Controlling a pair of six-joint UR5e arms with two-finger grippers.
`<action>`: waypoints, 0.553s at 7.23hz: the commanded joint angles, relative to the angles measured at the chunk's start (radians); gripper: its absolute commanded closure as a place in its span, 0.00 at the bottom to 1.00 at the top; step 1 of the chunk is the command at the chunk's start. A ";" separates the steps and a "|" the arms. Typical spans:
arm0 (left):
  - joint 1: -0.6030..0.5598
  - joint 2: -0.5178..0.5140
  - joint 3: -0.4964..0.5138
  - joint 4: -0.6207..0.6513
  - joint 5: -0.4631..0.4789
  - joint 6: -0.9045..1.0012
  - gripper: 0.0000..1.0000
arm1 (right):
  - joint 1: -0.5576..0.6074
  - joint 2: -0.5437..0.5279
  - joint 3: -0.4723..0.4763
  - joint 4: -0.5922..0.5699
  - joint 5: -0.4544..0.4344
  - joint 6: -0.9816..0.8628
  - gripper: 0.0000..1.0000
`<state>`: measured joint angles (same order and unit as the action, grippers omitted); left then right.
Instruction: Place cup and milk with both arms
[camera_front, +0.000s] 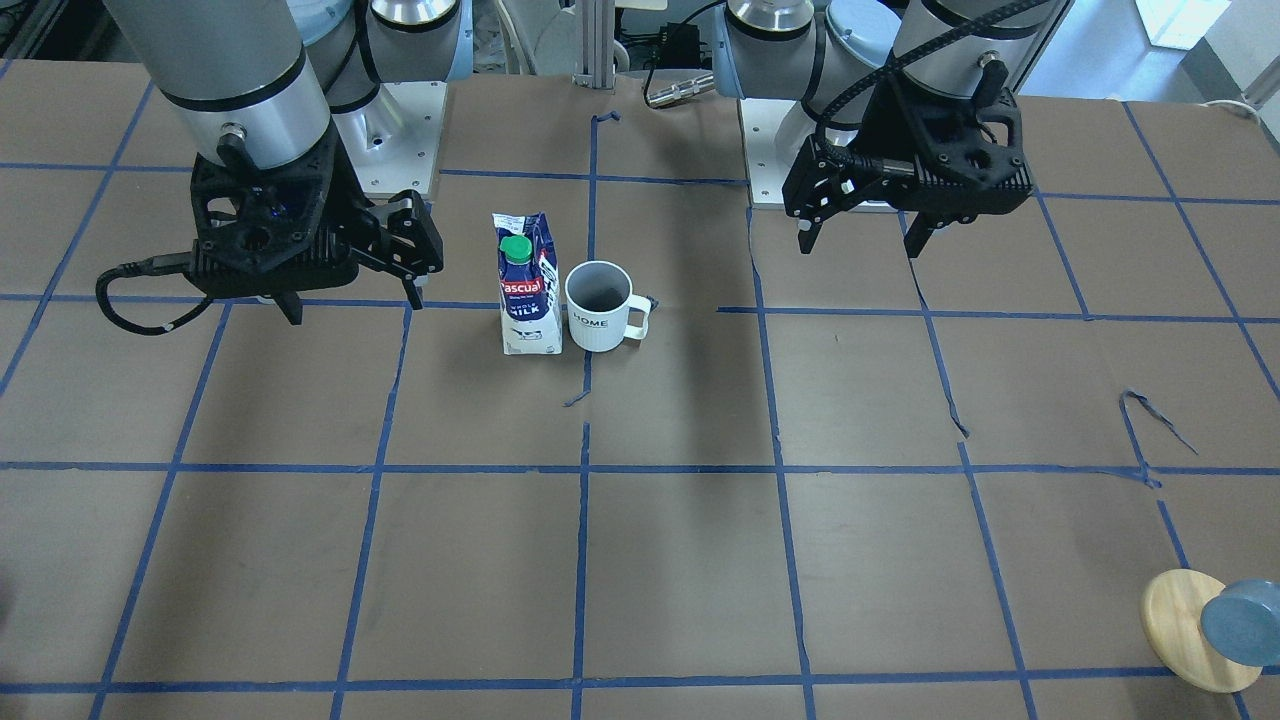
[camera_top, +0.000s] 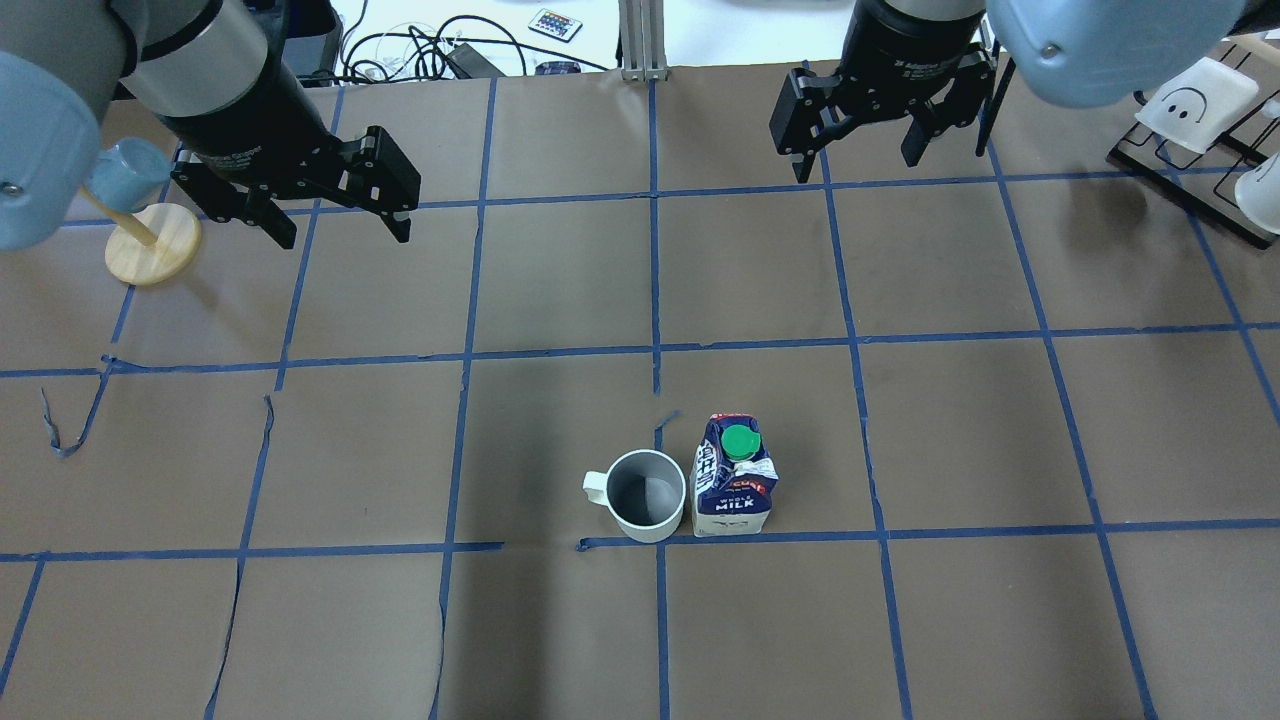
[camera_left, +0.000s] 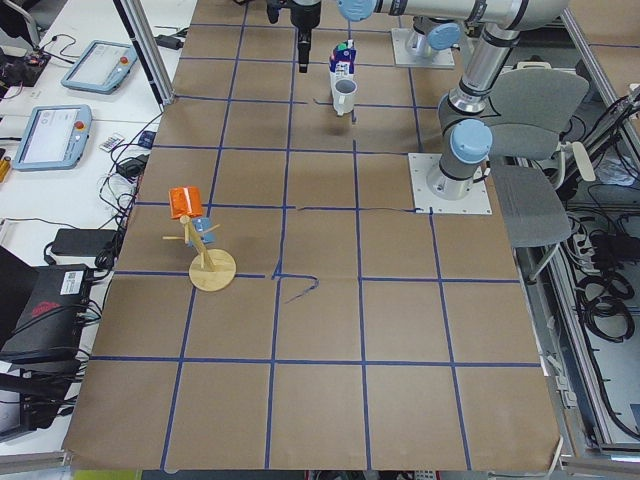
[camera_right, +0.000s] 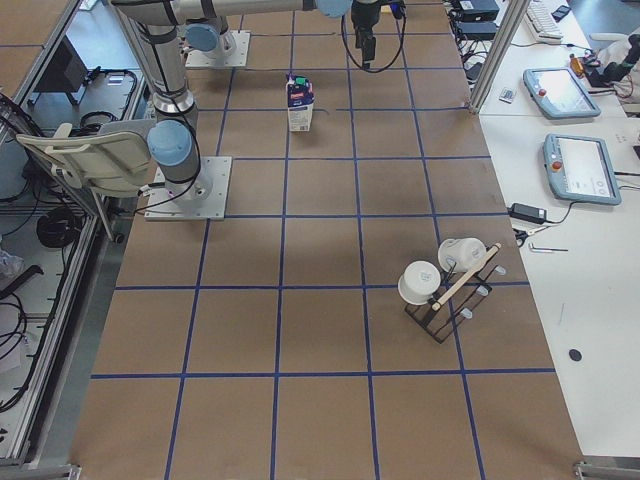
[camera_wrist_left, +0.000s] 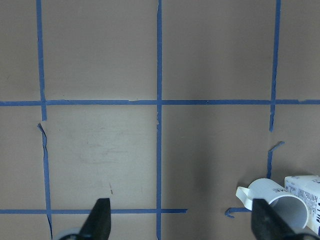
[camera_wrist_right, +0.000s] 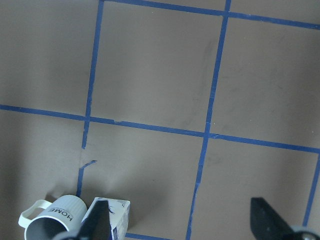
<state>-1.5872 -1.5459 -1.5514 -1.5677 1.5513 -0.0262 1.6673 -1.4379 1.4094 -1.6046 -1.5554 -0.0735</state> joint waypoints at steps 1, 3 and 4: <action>0.001 0.000 0.001 0.000 0.000 0.000 0.00 | -0.018 -0.030 0.005 0.008 -0.037 -0.066 0.00; 0.001 0.000 0.001 0.000 0.000 0.000 0.00 | -0.061 -0.038 0.048 -0.003 -0.022 -0.069 0.01; 0.001 0.001 0.001 0.000 0.000 0.000 0.00 | -0.064 -0.056 0.069 -0.006 -0.020 -0.068 0.01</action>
